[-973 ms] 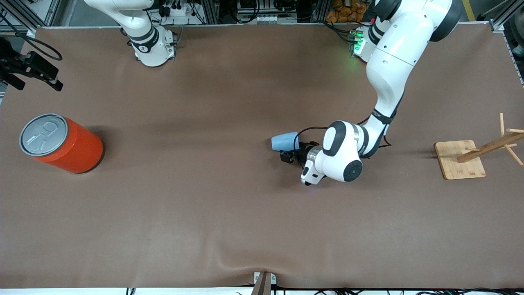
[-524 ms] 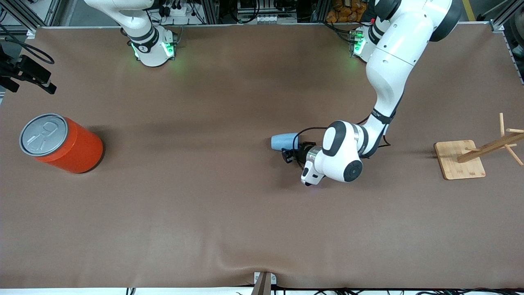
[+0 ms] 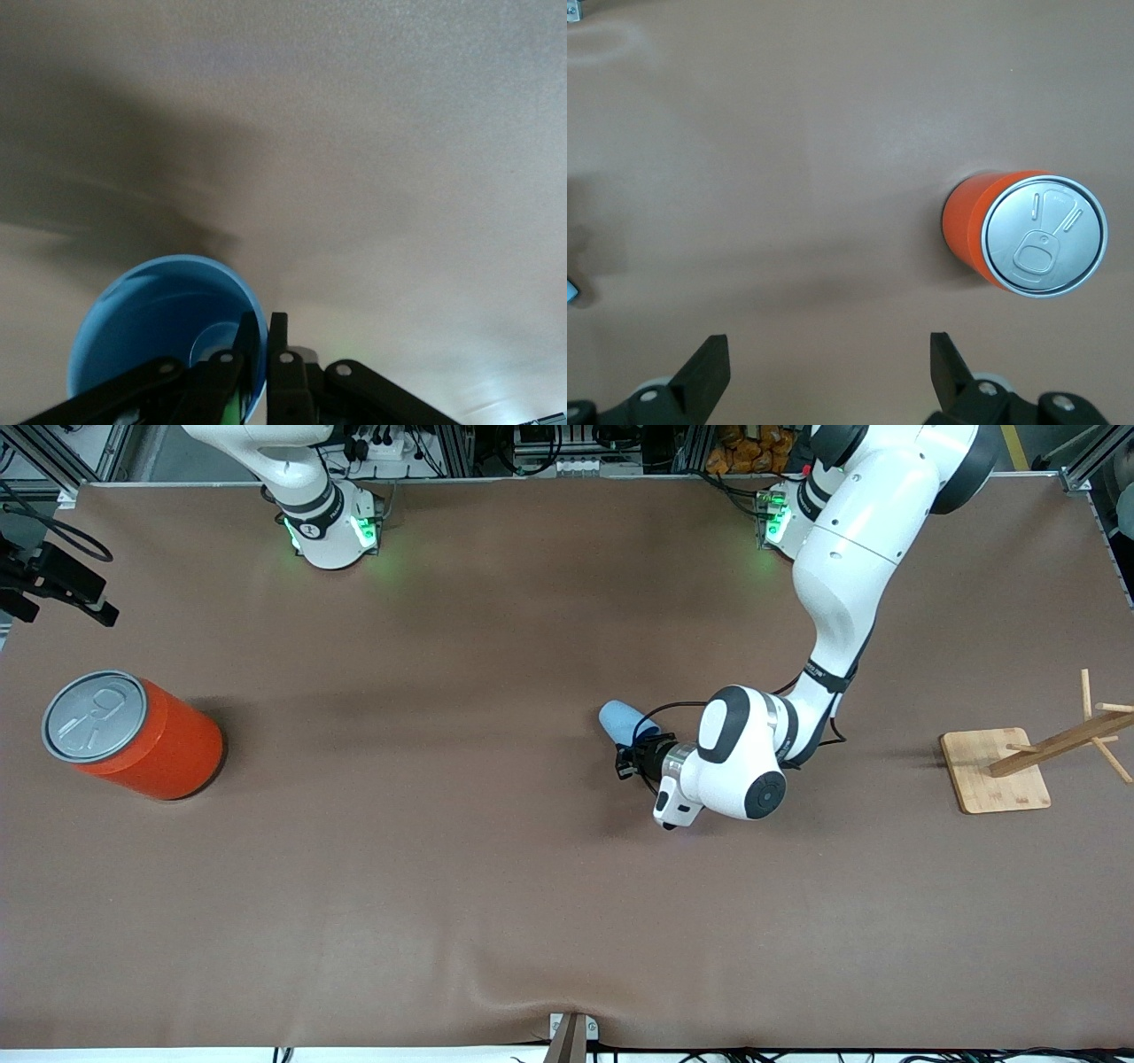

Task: Flip cup
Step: 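Grasp the rim of the upright blue cup with the left gripper, then lift the cup with the left gripper and carry it toward the wooden stand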

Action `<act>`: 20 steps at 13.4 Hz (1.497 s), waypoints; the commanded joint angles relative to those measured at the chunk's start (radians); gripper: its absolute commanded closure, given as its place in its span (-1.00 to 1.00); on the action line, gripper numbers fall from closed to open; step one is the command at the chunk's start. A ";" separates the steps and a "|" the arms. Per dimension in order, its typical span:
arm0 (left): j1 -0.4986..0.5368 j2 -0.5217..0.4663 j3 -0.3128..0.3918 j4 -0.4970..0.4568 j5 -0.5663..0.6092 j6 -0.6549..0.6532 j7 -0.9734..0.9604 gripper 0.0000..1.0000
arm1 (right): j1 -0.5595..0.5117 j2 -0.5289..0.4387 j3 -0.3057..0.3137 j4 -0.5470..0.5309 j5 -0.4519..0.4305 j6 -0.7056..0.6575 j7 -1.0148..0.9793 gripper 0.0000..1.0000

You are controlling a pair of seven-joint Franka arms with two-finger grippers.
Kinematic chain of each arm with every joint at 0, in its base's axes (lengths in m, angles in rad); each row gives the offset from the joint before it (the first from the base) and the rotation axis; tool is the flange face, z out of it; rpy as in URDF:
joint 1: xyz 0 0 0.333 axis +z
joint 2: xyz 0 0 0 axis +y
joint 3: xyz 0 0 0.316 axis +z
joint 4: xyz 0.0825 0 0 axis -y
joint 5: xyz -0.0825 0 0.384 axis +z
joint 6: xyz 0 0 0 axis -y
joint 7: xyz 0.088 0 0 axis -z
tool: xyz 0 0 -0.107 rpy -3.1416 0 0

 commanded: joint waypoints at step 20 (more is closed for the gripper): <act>0.128 -0.148 0.124 0.008 1.047 0.109 -0.314 1.00 | 0.008 0.102 -0.007 0.131 0.017 -0.129 -0.009 -1.00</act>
